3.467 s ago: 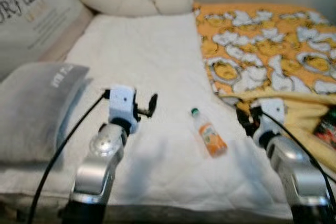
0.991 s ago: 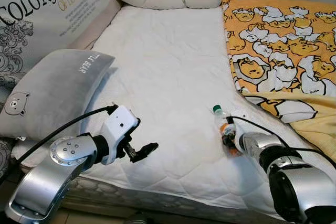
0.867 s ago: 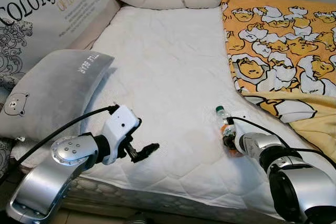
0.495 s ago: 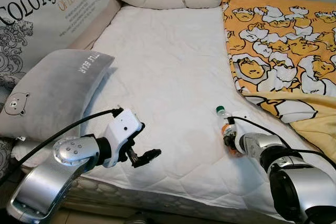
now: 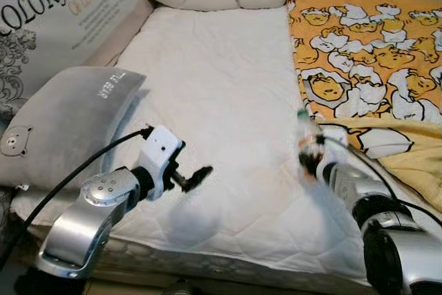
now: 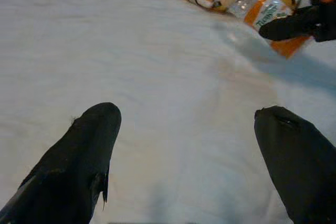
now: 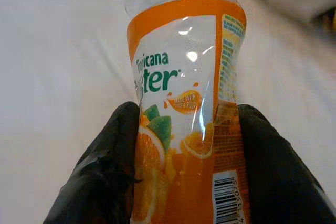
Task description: Clean up the room
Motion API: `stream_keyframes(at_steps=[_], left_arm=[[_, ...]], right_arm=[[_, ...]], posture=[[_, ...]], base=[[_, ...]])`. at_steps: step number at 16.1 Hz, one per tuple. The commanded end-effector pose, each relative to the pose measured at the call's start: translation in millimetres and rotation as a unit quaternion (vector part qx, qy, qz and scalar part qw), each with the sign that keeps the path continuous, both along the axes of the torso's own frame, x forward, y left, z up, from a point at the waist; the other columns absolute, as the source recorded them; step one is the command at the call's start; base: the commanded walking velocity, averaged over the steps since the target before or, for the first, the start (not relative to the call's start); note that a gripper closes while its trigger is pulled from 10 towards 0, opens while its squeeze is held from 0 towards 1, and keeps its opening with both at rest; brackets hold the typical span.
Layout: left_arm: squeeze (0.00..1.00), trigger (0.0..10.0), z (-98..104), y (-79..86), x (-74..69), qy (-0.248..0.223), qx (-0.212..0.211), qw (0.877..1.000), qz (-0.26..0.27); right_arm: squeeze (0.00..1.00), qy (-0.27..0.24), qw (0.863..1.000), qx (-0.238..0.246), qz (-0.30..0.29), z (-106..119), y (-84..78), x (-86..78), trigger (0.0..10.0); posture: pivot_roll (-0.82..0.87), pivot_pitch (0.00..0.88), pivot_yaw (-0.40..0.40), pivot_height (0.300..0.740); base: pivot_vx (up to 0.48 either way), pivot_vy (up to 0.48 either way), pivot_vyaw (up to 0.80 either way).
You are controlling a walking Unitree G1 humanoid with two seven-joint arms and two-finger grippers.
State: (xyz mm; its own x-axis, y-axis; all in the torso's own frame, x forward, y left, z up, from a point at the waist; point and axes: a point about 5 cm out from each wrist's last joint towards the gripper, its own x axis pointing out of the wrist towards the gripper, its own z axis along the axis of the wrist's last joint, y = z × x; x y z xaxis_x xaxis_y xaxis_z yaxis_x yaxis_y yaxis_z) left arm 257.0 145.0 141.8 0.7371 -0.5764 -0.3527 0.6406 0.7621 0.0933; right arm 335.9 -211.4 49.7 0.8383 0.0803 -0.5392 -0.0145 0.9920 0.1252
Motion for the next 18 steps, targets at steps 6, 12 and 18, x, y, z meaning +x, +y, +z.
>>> stream_keyframes(at_steps=[6, 12, 18], left_arm=[[0.00, 10.0, 14.7, 2.6, 13.4, -0.087, -0.039, 0.983, 0.156], [0.00, 10.0, 9.2, 5.0, 4.8, -0.100, -0.017, 0.979, 0.175], [0.00, 10.0, 0.8, 3.9, -1.7, -0.079, -0.014, 0.979, 0.186]], right_arm=[[0.00, -0.201, 0.962, 0.147, 0.112, 45.9, 36.3, -47.6, 10.0], [0.00, -0.160, 0.959, 0.181, 0.148, 48.4, 59.4, -84.5, 10.0], [0.00, -0.109, 0.966, 0.144, 0.185, 40.1, 62.1, -93.6, 10.0]], posture=[[0.02, 0.000, 0.052, 0.740], [0.02, 0.000, 0.037, 0.740], [0.04, 0.000, 0.020, 0.740]], base=[[0.000, 0.000, 0.27], [0.000, 0.000, 0.80], [0.000, 0.000, 0.80]])
